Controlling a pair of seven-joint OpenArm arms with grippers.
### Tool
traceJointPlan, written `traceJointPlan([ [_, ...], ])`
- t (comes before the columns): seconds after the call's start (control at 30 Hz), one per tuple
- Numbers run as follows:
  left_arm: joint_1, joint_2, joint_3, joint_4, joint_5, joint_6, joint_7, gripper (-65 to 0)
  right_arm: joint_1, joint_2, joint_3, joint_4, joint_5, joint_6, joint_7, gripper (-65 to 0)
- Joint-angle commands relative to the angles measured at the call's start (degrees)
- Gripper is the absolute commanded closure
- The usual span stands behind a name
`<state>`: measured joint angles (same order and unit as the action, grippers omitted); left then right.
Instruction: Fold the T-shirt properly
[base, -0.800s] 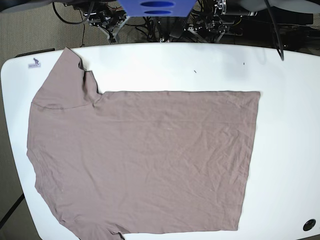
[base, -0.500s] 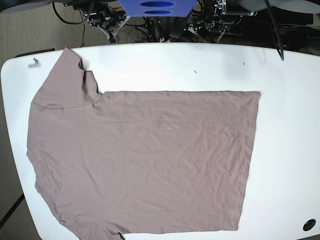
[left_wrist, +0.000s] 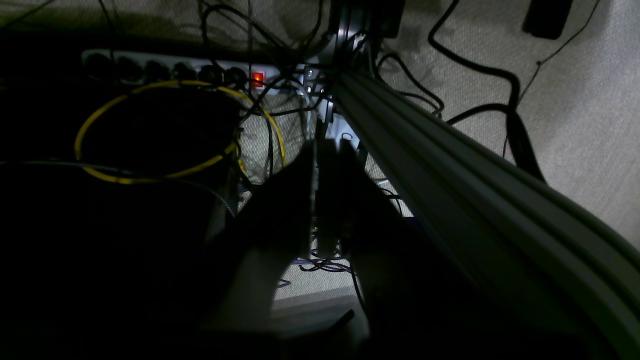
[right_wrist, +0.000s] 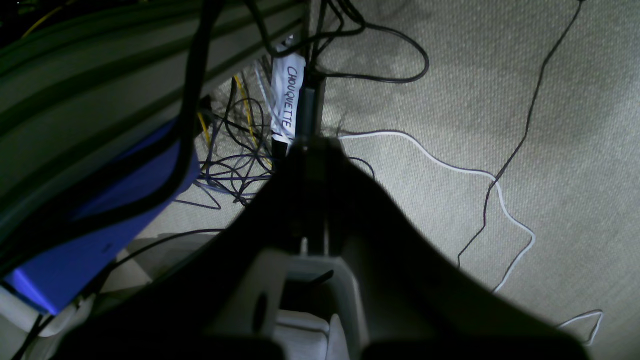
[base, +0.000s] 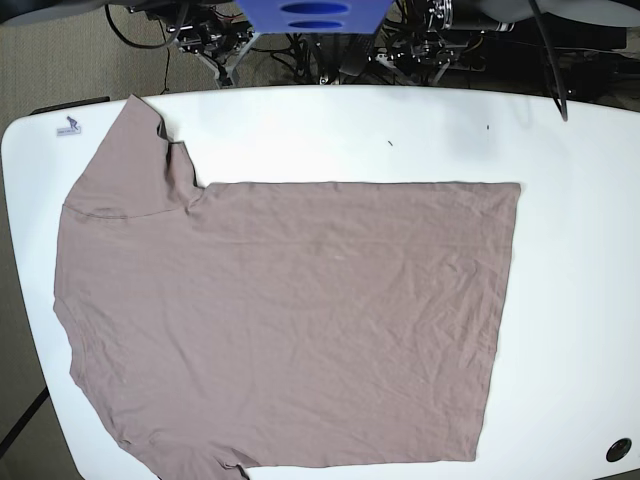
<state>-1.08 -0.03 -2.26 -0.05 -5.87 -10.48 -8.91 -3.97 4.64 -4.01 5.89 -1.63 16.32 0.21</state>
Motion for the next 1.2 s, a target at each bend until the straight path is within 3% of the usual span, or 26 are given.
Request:
traceJointPlan([
  [0.0,0.48,-0.21,0.18,0.11,-0.08,-0.31,0.35,-1.2,-0.49,0.69,0.15,0.45,-0.65,0.21,0.21,0.0],
  [0.4,5.80,-0.86,1.01,7.88,0.12,-0.35,0.23,-1.0,-4.20,1.64,0.59,4.02,-3.09,0.32,0.92,0.0],
  [1.17,3.09,-0.33,0.27,1.64,0.43,-0.09,0.30,-0.4,-1.82,1.05,-0.17,2.43,-1.68,0.70,0.22,0.0],
])
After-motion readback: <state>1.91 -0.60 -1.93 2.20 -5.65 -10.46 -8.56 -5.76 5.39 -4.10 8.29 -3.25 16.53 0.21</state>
